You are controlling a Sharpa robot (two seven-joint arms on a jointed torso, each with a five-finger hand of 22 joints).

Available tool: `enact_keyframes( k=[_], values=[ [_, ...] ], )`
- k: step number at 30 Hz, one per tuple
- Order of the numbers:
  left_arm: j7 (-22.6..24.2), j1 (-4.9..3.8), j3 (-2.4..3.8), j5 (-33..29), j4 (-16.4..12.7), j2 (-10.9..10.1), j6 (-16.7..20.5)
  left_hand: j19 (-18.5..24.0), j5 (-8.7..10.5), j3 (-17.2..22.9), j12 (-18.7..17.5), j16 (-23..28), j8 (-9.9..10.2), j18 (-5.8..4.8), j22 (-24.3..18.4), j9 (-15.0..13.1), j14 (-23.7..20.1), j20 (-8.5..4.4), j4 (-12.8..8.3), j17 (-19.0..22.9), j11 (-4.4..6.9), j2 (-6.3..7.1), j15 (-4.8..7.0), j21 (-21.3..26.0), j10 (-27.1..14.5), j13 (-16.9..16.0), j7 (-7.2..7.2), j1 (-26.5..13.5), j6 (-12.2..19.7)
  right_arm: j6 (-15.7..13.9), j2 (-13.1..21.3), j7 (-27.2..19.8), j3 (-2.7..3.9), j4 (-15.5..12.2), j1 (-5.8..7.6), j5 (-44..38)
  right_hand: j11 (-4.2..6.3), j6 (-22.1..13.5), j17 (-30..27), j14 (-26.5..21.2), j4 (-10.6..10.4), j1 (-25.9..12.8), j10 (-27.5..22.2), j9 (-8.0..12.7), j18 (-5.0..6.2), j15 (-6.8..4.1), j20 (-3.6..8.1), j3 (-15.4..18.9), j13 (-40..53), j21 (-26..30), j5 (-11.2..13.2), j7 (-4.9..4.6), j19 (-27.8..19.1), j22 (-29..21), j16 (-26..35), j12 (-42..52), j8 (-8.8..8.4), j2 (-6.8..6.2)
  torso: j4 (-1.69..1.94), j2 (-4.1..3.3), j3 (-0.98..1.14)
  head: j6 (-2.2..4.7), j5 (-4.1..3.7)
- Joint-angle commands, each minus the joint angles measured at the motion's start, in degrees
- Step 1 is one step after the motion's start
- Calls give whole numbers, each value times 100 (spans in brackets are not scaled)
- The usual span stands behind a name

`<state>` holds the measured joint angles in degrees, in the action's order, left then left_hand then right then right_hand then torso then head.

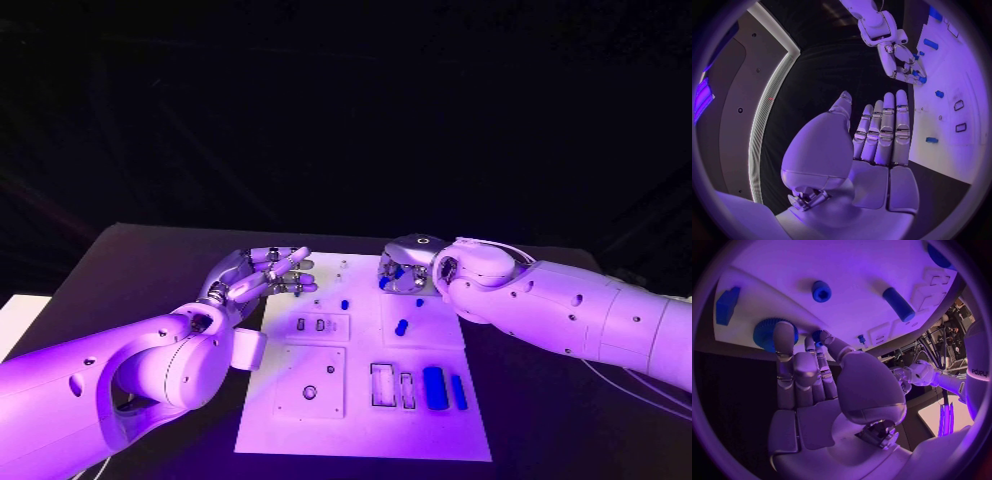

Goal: Assemble the parts on the task board

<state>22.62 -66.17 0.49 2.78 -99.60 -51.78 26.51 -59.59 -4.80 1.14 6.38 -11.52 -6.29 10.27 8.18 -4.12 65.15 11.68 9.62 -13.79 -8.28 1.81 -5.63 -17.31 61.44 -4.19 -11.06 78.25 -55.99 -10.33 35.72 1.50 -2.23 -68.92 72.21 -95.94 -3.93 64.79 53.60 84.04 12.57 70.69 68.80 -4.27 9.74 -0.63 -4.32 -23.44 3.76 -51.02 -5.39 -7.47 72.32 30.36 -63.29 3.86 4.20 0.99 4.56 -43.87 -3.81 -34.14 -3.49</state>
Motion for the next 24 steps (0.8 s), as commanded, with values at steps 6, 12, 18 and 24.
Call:
enact_keyframes(
  k=[6, 12, 18, 24],
  values=[
    [12, -10, 6, 33, 8, 0, -145, -37, 6, 4, -33, 39, 37, 12, -10, 5, -10, 11, -39, -5, -30, -65, -12, 13, -6, 7, -34, 13, 8, -1206, 94, -37, 13, -183, -24, 136, 17, 103, 133, 164, -27, 85, 116, -53, -58, -64, 10, -156, 13, -298, 114, 5, 113, 363, -133, -6, 43, 88, -4, -3, -6, 21, 18],
    [16, -11, 6, 26, 24, 1, -224, -40, 5, 6, -39, 43, 41, 12, -10, 6, -8, 12, -45, -12, -30, -73, -12, 13, -5, 7, -35, 16, 7, -1418, -37, 70, 29, -114, -20, 206, 10, 98, 135, 157, -41, 75, 102, -54, -61, -60, 4, -182, 6, -331, 123, -5, 109, 392, -143, -23, 30, 66, 5, -19, 0, 61, 44],
    [11, -11, 6, 17, 13, 7, -276, -44, 5, 10, -43, 47, 45, 13, -11, 6, -5, 12, -52, -19, -30, -83, -12, 14, -4, 7, -35, 20, 6, -1489, -276, 111, 33, 117, -8, 254, 0, 89, 145, 151, -62, 54, 84, -53, -64, -54, -5, -200, 1, -357, 133, -14, 100, 413, -158, -31, 15, 39, 12, -28, -5, 78, 45],
    [4, -11, 6, 15, 6, 21, -294, -44, 5, 10, -43, 47, 45, 13, -11, 6, -5, 12, -52, -19, -30, -83, -12, 14, -4, 7, -35, 20, 6, -1468, -578, 119, 36, 404, -3, 275, -9, 74, 162, 147, -82, 34, 61, -51, -65, -47, -13, -218, -3, -381, 137, -22, 90, 433, -178, -37, -1, 13, 56, -65, -5, 88, 13]
  ],
)
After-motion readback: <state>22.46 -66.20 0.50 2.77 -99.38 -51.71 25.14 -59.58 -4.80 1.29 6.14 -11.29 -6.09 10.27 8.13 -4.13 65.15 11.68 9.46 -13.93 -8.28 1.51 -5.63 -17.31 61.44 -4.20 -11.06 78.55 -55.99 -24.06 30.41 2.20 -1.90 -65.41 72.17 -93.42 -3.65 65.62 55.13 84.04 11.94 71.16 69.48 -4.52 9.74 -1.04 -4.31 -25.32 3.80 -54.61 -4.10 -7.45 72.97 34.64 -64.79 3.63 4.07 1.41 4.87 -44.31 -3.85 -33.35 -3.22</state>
